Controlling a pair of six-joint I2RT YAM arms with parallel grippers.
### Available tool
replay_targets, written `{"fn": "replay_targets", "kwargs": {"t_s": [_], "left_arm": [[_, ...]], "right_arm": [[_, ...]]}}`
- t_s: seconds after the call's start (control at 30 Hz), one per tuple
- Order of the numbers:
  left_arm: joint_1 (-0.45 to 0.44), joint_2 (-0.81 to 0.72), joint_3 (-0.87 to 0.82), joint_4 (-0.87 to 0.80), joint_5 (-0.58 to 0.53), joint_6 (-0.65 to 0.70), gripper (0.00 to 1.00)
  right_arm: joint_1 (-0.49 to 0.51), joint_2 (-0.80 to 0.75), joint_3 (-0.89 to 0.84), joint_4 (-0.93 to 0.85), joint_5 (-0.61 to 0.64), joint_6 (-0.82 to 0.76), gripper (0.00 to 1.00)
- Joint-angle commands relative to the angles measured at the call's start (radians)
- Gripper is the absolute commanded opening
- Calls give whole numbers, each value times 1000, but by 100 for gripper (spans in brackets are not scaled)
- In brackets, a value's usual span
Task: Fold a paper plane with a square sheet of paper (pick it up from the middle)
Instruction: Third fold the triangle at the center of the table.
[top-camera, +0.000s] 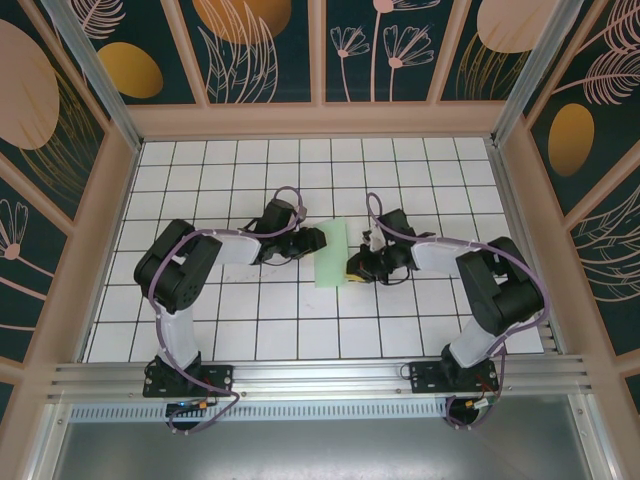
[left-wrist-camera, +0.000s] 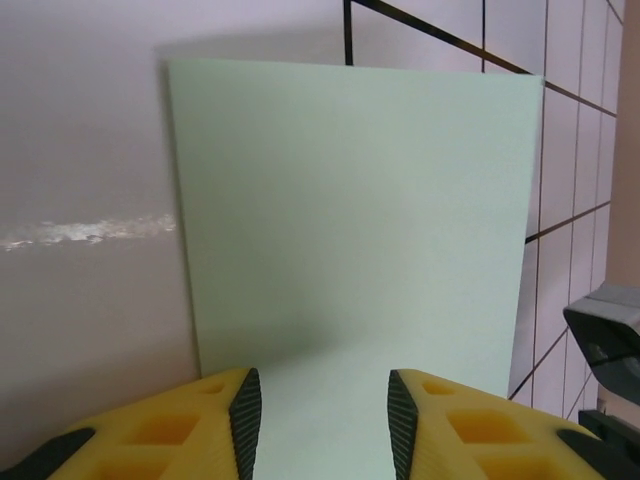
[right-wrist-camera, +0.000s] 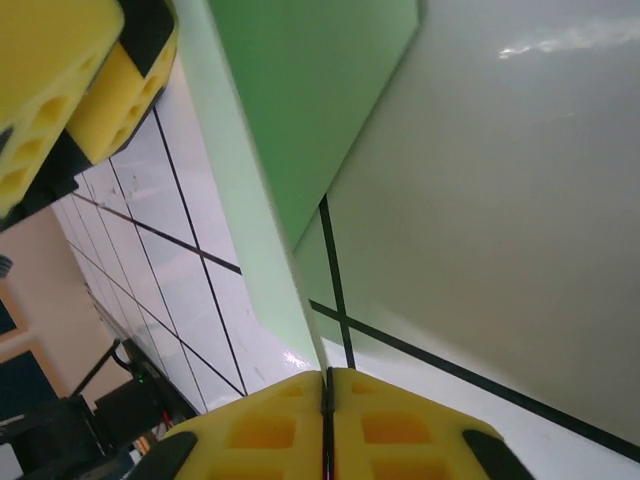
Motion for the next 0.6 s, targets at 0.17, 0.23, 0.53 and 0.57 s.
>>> {"fn": "replay_targets", "kwargs": {"t_s": [0.17,0.23,0.53,0.57], "left_arm": [[2,53,15,-77,-72,-20,39],[2,56,15,-83,-76,-22,39],[1,64,9,-82,-73,-27,39],[1,62,9,-82,-72,-26,40]], "right_arm": [[59,-65,-87,118,1,147,21],[64,-77,-107,137,19,179,20],[63,-173,-160,217,115,265,19],[61,-175,-161,219,120,270,19]]}}
